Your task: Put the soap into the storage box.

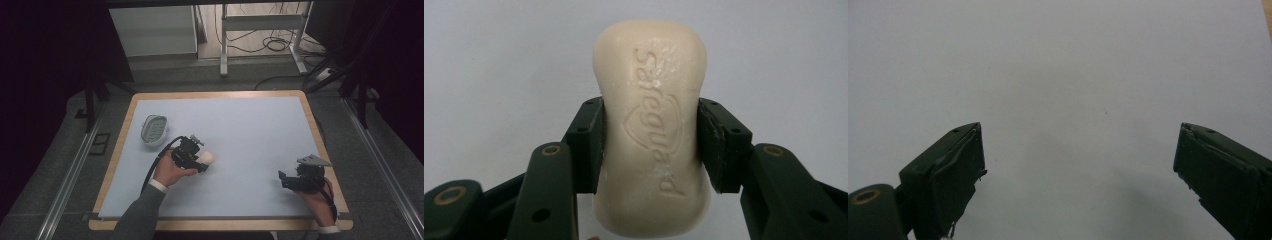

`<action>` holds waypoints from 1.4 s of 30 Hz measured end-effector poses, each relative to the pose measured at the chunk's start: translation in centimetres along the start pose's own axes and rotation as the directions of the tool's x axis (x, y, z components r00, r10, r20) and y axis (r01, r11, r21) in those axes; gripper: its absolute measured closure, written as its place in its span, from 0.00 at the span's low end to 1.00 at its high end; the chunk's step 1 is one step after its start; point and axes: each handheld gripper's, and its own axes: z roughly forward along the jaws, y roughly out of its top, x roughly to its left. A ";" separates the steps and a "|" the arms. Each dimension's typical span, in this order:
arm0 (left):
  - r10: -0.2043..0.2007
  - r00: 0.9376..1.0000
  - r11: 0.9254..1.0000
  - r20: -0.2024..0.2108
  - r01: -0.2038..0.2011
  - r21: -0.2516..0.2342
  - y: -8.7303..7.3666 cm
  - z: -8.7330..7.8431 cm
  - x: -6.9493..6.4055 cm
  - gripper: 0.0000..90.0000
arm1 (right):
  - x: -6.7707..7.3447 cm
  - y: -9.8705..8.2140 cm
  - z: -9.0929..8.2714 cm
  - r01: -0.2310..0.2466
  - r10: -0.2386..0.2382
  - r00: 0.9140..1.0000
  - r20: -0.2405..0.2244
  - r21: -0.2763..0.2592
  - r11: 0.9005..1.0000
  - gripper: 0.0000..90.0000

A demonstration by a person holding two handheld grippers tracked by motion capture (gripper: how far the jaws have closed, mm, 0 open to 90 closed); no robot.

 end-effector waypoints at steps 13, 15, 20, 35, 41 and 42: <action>-0.033 0.999 0.999 -0.031 0.032 -0.025 -0.3 -1.4 1.6 0.55 | -0.1 -0.1 0.1 0.001 -0.001 1.000 0.002 0.003 1.000 0.07; -0.036 0.999 0.999 -0.034 0.035 -0.025 -0.4 -1.6 1.9 0.55 | -0.1 -0.1 0.1 0.001 -0.001 1.000 0.004 0.003 1.000 0.07; -0.052 0.998 0.998 -0.043 0.051 -0.027 -0.6 -2.0 2.6 0.55 | -0.1 -0.1 0.1 -0.001 0.001 1.000 0.005 0.003 1.000 0.07; -0.089 0.994 0.995 -0.070 0.086 -0.041 -0.8 -3.5 4.4 0.55 | -0.2 -0.2 0.2 -0.004 0.004 1.000 0.004 0.010 1.000 0.07; -0.100 0.992 0.994 -0.075 0.097 -0.048 -0.9 -3.9 4.9 0.55 | -0.2 -0.2 0.2 -0.006 0.006 1.000 0.005 0.011 1.000 0.07; -0.100 0.992 0.994 -0.077 0.097 -0.046 -0.9 -3.9 5.0 0.55 | -0.2 -0.2 0.2 -0.006 0.006 1.000 0.006 0.010 1.000 0.07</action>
